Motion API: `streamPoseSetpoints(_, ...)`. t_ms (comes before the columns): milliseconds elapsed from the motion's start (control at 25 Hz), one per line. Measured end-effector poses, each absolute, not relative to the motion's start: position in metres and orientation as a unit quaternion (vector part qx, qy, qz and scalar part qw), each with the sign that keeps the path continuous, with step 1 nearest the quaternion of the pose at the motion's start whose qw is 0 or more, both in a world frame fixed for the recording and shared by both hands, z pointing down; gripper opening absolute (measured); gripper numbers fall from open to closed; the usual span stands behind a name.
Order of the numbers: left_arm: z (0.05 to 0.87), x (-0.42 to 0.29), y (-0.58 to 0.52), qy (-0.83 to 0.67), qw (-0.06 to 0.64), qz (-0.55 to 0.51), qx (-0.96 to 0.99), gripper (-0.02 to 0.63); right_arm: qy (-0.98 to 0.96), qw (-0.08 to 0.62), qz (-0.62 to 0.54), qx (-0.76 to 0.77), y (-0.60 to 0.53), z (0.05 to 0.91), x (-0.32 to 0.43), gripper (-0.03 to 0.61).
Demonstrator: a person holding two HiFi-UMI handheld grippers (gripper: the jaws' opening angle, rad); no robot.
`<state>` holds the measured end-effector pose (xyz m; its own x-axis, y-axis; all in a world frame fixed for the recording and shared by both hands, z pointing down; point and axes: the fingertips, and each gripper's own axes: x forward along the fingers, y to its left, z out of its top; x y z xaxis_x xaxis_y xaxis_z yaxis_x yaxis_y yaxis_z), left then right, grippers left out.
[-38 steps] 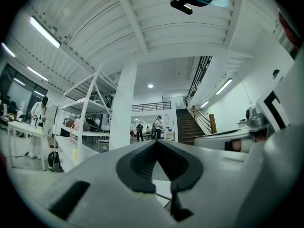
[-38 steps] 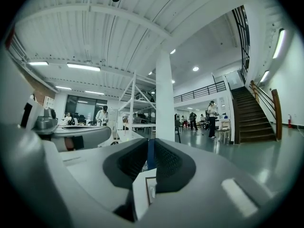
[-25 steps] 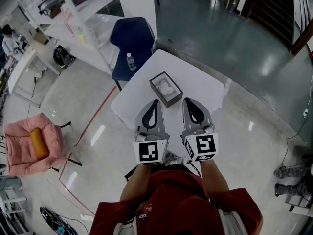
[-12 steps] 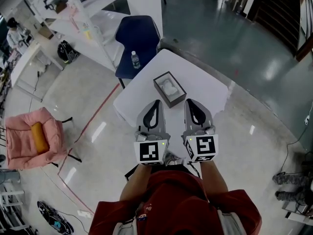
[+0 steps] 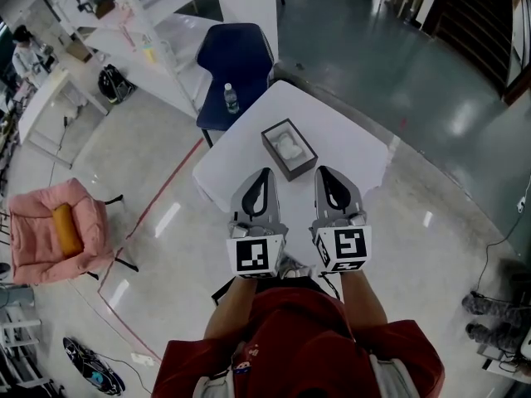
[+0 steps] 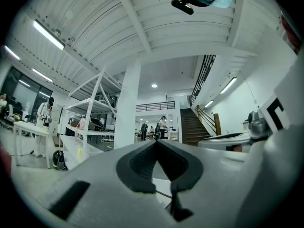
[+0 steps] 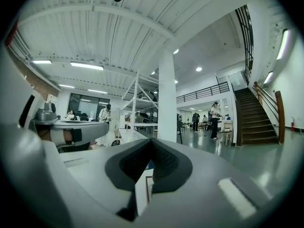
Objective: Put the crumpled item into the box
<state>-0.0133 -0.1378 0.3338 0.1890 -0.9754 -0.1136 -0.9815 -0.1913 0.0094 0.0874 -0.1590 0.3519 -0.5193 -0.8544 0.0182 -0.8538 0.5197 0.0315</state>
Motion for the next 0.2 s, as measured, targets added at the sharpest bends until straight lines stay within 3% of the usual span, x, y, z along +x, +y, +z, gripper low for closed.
streamPoseSetpoints(200, 0.328, -0.0119, -0.1377, 0.635, 0.036, 0.065, -0.769, 0.003, -0.872, 0.017, -0.008, 0.49, -0.1607, 0.3536, 0.0874, 0.002)
